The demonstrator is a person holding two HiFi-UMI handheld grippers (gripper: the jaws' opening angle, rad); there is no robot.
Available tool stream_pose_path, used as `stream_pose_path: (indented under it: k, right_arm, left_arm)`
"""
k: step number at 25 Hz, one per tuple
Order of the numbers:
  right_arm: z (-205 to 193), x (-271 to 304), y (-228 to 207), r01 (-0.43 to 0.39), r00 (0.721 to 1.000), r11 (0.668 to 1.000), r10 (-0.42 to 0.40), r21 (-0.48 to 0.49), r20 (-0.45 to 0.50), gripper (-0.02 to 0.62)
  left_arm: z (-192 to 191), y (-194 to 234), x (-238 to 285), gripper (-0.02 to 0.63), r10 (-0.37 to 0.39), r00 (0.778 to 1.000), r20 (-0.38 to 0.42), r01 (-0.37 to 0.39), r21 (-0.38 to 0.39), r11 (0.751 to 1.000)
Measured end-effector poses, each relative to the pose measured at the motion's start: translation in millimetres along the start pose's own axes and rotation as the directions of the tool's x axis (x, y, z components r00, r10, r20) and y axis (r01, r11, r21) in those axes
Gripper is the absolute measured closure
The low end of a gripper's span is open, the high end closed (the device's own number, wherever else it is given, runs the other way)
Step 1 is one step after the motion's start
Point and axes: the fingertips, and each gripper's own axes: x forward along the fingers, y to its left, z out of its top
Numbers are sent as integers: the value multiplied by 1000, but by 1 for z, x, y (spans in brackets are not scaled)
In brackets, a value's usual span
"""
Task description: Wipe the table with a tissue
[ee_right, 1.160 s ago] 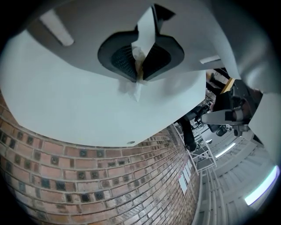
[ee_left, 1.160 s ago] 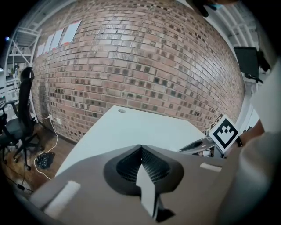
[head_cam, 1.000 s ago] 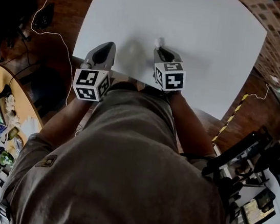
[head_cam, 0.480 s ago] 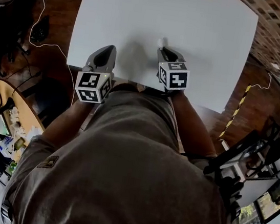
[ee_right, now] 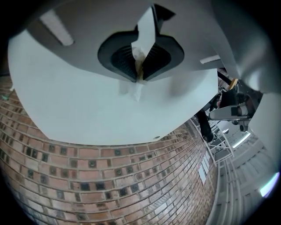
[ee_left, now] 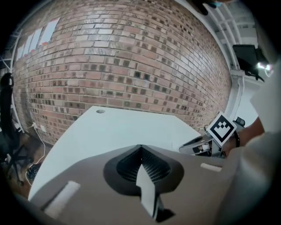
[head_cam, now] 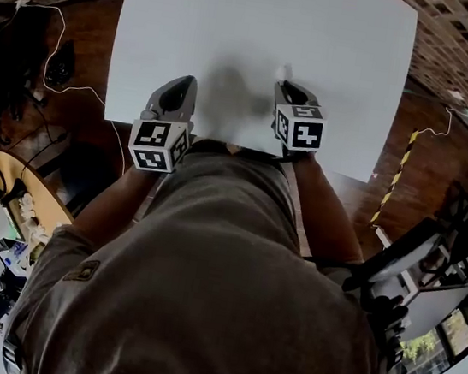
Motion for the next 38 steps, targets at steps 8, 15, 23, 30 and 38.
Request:
stream_pose_path:
  k: [8, 15, 23, 30, 38]
  right_arm:
    - [6, 16, 43, -49, 999, 998, 48, -50, -20, 535]
    - [6, 32, 101, -116, 993, 987, 112, -110, -40, 535]
    - [10, 30, 106, -64, 998, 993, 63, -96, -19, 535]
    - [22, -10, 99, 24, 996, 986, -10, -165, 87, 535]
    - [30, -66, 92, 90, 969, 964, -26, -252, 246, 535]
  left_arm:
    - [-3, 29, -14, 604, 36, 999, 4, -36, -27, 999]
    - [-11, 60, -33, 604, 54, 998, 14, -53, -54, 997]
    - [-14, 72, -34, 604, 19, 1000, 24, -18, -51, 999]
    - [1, 43, -21, 604, -31, 996, 78, 26, 70, 997]
    - [5, -11, -26, 604, -61, 992, 109, 49, 115, 992]
